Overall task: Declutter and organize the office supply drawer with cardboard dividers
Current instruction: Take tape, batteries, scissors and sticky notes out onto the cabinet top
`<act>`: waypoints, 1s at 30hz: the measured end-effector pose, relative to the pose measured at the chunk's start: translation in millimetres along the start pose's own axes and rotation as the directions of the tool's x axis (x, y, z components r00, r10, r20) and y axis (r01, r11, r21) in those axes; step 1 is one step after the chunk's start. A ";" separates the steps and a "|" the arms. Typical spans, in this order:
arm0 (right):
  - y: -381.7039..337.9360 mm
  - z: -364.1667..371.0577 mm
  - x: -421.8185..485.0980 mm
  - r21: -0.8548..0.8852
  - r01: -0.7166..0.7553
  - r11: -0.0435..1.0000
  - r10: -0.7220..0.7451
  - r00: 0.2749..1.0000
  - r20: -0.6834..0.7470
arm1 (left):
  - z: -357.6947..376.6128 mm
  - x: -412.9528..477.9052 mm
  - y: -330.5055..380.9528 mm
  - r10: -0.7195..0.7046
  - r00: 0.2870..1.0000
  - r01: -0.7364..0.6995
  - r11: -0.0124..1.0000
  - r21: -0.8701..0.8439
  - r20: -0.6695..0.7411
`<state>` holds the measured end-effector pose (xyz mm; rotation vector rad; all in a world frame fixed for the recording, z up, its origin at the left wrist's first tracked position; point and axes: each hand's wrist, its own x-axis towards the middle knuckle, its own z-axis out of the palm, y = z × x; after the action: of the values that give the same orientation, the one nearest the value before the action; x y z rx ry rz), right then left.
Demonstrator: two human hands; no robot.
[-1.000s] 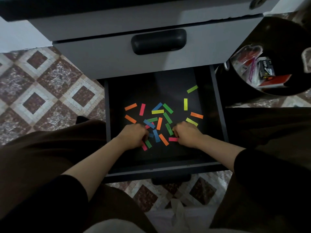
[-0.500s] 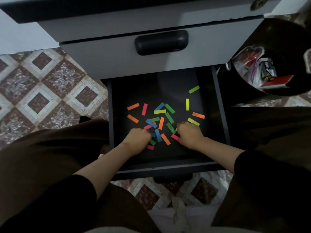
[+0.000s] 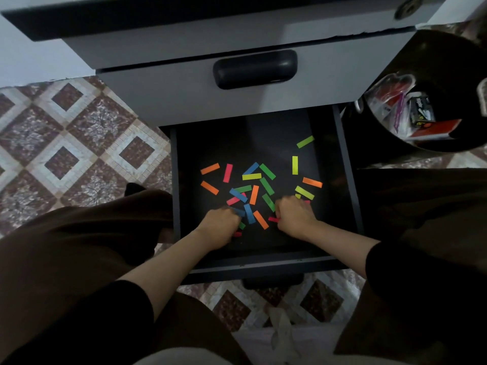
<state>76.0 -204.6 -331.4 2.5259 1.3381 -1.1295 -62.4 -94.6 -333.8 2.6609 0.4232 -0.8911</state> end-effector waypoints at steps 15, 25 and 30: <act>4.2 -20.1 15.9 0.299 -0.053 0.953 0.071 0.996 -0.052 | -10.8 25.3 -22.4 -0.393 0.897 0.260 0.839 -0.478 -0.202; 4.9 -22.8 22.8 0.461 -0.063 0.885 0.106 0.992 -0.068 | -1.7 29.0 -3.5 -0.446 0.854 0.278 0.826 -0.490 -0.268; 7.8 -24.9 26.9 0.499 -0.086 0.862 0.138 0.988 -0.068 | -3.8 28.1 0.3 -0.429 0.875 0.317 0.857 -0.407 -0.223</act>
<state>105.6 -181.5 -332.3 3.0021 0.9927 -1.4995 -38.8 -88.4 -348.2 2.4033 1.1064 -0.4248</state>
